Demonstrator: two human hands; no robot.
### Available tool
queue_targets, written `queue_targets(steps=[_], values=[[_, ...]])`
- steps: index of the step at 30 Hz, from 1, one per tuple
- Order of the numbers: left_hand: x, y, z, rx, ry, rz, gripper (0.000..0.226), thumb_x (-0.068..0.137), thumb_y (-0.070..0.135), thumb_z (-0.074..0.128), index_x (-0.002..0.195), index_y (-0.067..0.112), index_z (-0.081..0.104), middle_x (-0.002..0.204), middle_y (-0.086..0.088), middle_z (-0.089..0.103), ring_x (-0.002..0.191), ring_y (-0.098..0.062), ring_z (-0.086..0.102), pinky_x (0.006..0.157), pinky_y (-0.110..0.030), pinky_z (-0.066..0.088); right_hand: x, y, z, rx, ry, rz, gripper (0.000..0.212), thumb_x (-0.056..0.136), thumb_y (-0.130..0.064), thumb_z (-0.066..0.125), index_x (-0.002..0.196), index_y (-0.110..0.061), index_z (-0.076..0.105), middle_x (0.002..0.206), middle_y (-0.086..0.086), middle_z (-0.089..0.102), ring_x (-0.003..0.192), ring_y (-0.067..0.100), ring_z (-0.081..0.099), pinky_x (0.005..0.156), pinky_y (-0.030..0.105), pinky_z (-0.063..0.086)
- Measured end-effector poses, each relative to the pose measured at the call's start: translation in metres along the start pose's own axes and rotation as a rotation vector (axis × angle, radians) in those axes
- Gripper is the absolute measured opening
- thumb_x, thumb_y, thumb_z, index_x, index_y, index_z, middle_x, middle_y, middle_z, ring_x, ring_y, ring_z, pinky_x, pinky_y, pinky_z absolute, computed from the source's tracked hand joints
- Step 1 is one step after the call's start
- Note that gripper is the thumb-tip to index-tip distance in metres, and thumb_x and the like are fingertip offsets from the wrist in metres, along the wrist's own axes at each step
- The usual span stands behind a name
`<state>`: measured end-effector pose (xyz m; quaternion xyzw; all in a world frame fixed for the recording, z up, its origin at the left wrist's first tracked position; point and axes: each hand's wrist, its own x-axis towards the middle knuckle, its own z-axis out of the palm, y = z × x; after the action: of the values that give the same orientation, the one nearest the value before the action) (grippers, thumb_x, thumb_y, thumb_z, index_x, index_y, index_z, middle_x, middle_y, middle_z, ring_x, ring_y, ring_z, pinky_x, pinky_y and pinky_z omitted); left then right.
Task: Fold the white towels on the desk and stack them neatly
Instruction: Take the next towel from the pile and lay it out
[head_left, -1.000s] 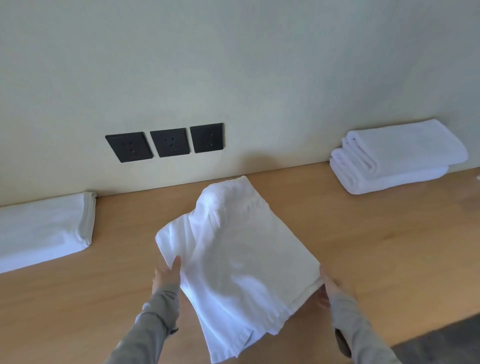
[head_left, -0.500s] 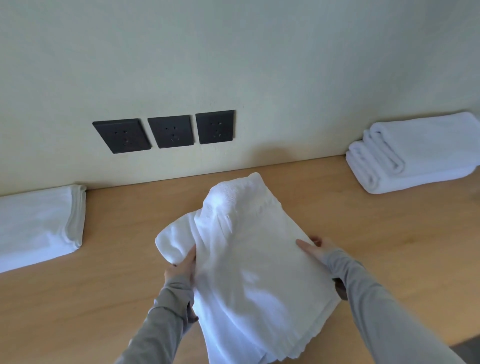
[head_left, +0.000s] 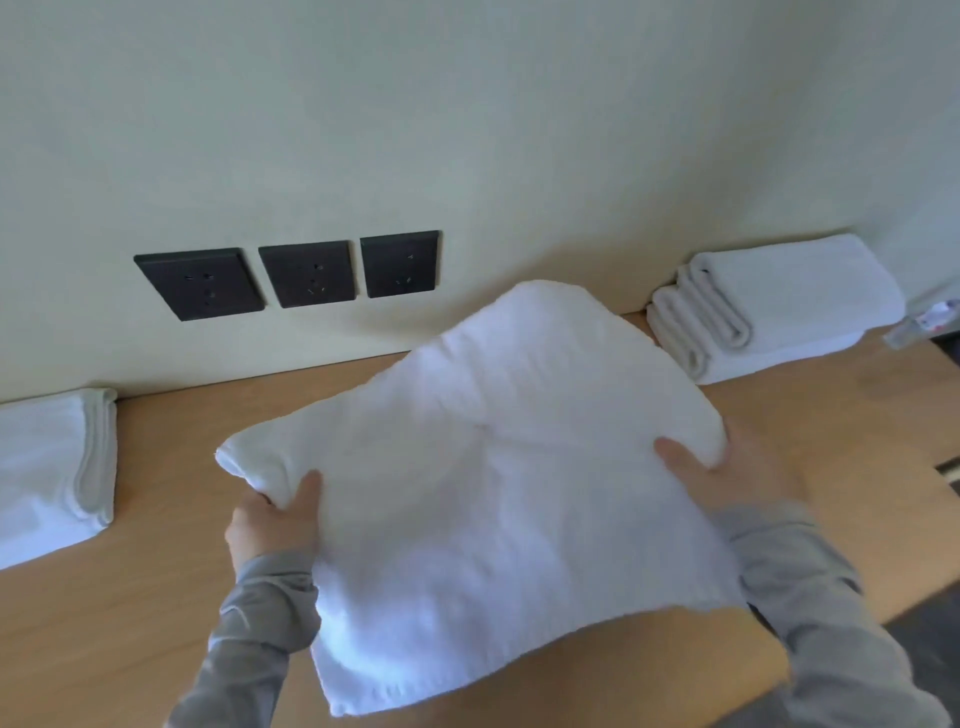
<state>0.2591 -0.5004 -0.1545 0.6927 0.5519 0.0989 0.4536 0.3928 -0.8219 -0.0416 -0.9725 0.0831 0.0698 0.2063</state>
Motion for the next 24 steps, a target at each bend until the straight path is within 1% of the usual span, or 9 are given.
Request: queue_targets(steps=[2, 4, 6, 9, 11, 14, 16, 20, 24], values=[[0.01, 0.01, -0.01, 0.039, -0.018, 0.038, 0.05, 0.078, 0.041, 0.069, 0.092, -0.006, 0.06, 0.068, -0.011, 0.049, 0.079, -0.038, 0.051, 0.069, -0.038, 0.036, -0.012, 0.0, -0.001, -0.126, 0.206, -0.04, 0.053, 0.08, -0.049, 0.063, 0.113, -0.008, 0.055, 0.096, 0.012, 0.058, 0.093, 0.035, 0.058, 0.069, 0.032, 0.033], [0.02, 0.022, -0.019, 0.093, -0.054, 0.102, 0.055, 0.064, 0.054, 0.063, 0.081, 0.002, 0.057, 0.066, -0.011, 0.049, 0.074, -0.034, 0.048, 0.068, -0.038, 0.037, -0.016, 0.001, 0.016, -0.176, 0.236, -0.093, 0.053, 0.082, -0.05, 0.06, 0.111, -0.007, 0.054, 0.094, 0.012, 0.058, 0.09, 0.035, 0.059, 0.065, 0.032, 0.035], [0.036, 0.028, -0.023, 0.181, -0.079, 0.149, 0.056, 0.057, 0.054, 0.051, 0.083, 0.005, 0.057, 0.074, -0.015, 0.053, 0.08, -0.038, 0.051, 0.07, -0.038, 0.037, -0.009, 0.009, 0.045, -0.34, -0.007, -0.103, 0.058, 0.085, -0.056, 0.052, 0.119, -0.009, 0.047, 0.113, 0.011, 0.054, 0.103, 0.03, 0.055, 0.072, 0.033, 0.041], [0.065, 0.016, -0.019, 0.306, -0.119, 0.111, 0.061, 0.076, 0.05, 0.064, 0.103, -0.005, 0.06, 0.095, -0.024, 0.061, 0.099, -0.045, 0.054, 0.08, -0.042, 0.041, 0.006, 0.032, 0.095, -0.455, -0.448, -0.06, 0.07, 0.087, -0.06, 0.045, 0.137, -0.011, 0.034, 0.137, 0.006, 0.039, 0.125, 0.025, 0.041, 0.099, 0.038, 0.041], [0.077, -0.005, -0.013, 0.336, -0.181, 0.026, 0.062, 0.081, 0.045, 0.066, 0.117, -0.005, 0.056, 0.11, -0.027, 0.061, 0.102, -0.045, 0.055, 0.089, -0.045, 0.044, 0.011, 0.052, 0.117, -0.354, -0.522, -0.047, 0.067, 0.09, -0.056, 0.044, 0.139, -0.012, 0.033, 0.139, 0.006, 0.038, 0.126, 0.024, 0.041, 0.102, 0.036, 0.039], [0.079, -0.036, -0.011, 0.332, -0.176, -0.059, 0.078, 0.073, 0.049, 0.072, 0.127, -0.001, 0.047, 0.118, -0.025, 0.058, 0.105, -0.047, 0.053, 0.093, -0.051, 0.044, 0.023, 0.083, 0.122, -0.013, -0.32, 0.0, 0.05, 0.09, -0.037, 0.056, 0.129, -0.007, 0.046, 0.122, 0.011, 0.052, 0.102, 0.023, 0.053, 0.089, 0.028, 0.041], [0.075, -0.05, -0.012, 0.337, -0.125, -0.106, 0.084, 0.07, 0.053, 0.073, 0.129, 0.002, 0.043, 0.119, -0.025, 0.056, 0.103, -0.048, 0.053, 0.091, -0.053, 0.044, 0.036, 0.102, 0.112, 0.134, -0.142, 0.03, 0.043, 0.087, -0.025, 0.063, 0.122, -0.002, 0.052, 0.114, 0.014, 0.054, 0.089, 0.022, 0.052, 0.081, 0.027, 0.04], [0.055, -0.08, -0.011, 0.323, -0.048, -0.177, 0.084, 0.067, 0.056, 0.074, 0.125, 0.007, 0.041, 0.117, -0.024, 0.055, 0.1, -0.047, 0.053, 0.088, -0.052, 0.045, 0.071, 0.144, 0.09, 0.114, 0.03, 0.179, 0.053, 0.084, -0.027, 0.066, 0.127, -0.001, 0.049, 0.129, 0.02, 0.049, 0.121, 0.036, 0.044, 0.101, 0.047, 0.037], [0.028, -0.095, -0.001, 0.348, -0.023, -0.159, 0.084, 0.066, 0.064, 0.066, 0.122, 0.005, 0.043, 0.114, -0.027, 0.056, 0.099, -0.048, 0.053, 0.086, -0.047, 0.043, 0.102, 0.182, 0.079, 0.109, -0.066, 0.404, 0.076, 0.079, -0.043, 0.069, 0.132, 0.004, 0.04, 0.132, 0.024, 0.048, 0.123, 0.04, 0.044, 0.102, 0.049, 0.037]])
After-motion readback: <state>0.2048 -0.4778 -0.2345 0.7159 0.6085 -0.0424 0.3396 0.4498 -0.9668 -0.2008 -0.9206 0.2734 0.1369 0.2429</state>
